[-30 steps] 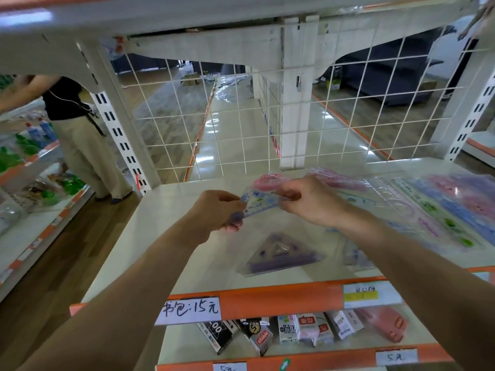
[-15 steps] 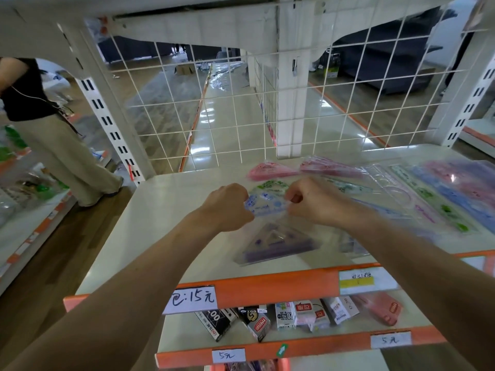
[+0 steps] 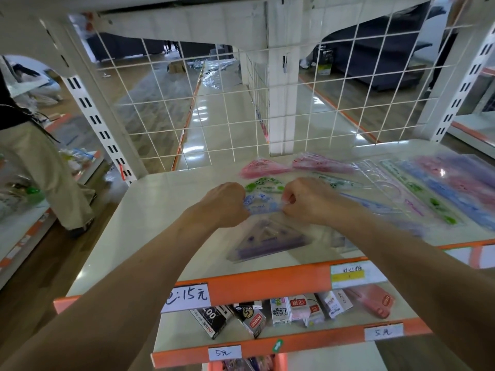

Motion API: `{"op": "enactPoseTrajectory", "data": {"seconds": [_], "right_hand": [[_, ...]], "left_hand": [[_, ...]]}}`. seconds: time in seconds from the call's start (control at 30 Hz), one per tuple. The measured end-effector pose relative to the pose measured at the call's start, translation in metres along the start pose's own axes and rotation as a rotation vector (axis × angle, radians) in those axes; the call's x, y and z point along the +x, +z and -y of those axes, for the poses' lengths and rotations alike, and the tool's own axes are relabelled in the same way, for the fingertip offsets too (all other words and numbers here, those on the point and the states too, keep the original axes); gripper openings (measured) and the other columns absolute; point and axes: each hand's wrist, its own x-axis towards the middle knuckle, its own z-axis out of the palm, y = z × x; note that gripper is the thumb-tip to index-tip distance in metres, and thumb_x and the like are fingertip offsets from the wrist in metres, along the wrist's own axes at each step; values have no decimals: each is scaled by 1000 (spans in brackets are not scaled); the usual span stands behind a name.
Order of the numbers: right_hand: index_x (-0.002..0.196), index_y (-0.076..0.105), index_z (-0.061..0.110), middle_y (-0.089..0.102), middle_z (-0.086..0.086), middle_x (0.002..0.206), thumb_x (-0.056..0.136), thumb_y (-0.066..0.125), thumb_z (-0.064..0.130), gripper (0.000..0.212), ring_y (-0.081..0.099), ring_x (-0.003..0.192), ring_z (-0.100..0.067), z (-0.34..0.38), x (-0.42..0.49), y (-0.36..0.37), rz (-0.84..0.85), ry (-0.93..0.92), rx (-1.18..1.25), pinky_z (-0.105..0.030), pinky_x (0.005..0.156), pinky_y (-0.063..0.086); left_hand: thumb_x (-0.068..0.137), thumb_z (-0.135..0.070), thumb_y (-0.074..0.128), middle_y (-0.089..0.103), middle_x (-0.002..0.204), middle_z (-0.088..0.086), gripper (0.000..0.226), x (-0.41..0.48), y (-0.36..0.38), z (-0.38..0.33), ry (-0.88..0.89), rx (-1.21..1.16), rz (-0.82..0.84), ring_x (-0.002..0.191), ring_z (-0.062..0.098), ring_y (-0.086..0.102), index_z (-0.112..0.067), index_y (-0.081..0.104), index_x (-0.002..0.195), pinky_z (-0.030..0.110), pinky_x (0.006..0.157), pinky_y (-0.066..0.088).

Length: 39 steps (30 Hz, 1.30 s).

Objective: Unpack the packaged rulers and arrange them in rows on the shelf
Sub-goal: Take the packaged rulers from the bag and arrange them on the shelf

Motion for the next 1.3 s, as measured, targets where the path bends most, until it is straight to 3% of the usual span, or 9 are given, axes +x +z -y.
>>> {"op": "enactPoseTrajectory", "data": {"seconds": [0.13,0.3,0.4,0.57,0.73,0.93,1.03,1.17,1.3], "right_hand": [[127,55,17,57,0,118,91,59,34,40,53,106,-17,0,-17,-16,-11,-30,105,-29,87,42],[137,44,23,53,6,125,82,62,54,65,51,106,-11,5,-49,-19,155,-98,57,-28,88,42],[130,50,21,53,2,121,83,62,48,56,51,99,-12,9,-54,-14,189,-112,-40,-27,83,44],[92,62,18,56,0,89,84,57,37,21,55,82,-17,14,-52,-5,150,-120,-88,-28,65,42],[95,61,14,57,-3,91,86,55,38,26,56,84,-20,13,-56,-3,117,-127,-117,-33,70,45],[83,55,12,51,-2,81,86,56,33,21,51,75,-19,16,-59,0,110,-125,-124,-30,61,39],[92,59,11,56,-4,90,86,58,36,26,53,78,-18,16,-60,-3,155,-108,-104,-28,62,40],[119,58,12,60,-4,115,89,58,41,42,57,99,-20,6,-49,-23,106,-56,-2,-30,83,46],[114,60,10,58,-6,109,92,55,29,30,54,97,-24,7,-18,-18,7,-63,5,-28,72,37]], "left_hand": [[90,-39,59,56,123,3,49,-28,-11,5,-34,-100,-57,106,19,56,-13,52,131,28,84,45],[81,-56,61,50,115,-8,64,-76,-16,2,40,-101,116,101,10,51,-23,46,134,26,84,42],[81,-49,64,52,114,-4,52,-82,-6,-6,79,-17,127,100,14,52,-19,55,123,31,89,46],[85,-38,61,58,107,0,32,-78,2,-11,89,17,77,96,17,55,-17,62,109,30,84,47],[86,-33,59,62,103,1,25,-73,1,-11,109,9,71,93,18,56,-18,64,105,29,77,46],[87,-30,58,60,104,0,25,-71,1,-12,135,27,72,93,17,55,-20,63,110,26,71,39],[87,-32,59,59,105,-2,30,-72,0,-12,131,15,98,92,15,53,-19,62,114,24,71,39],[83,-44,66,56,122,-4,56,-62,-16,3,31,-98,111,98,12,52,-21,51,132,22,83,40],[83,-37,68,57,127,3,56,-30,-18,17,-36,-78,-7,110,19,55,-14,53,131,26,88,42]]}}
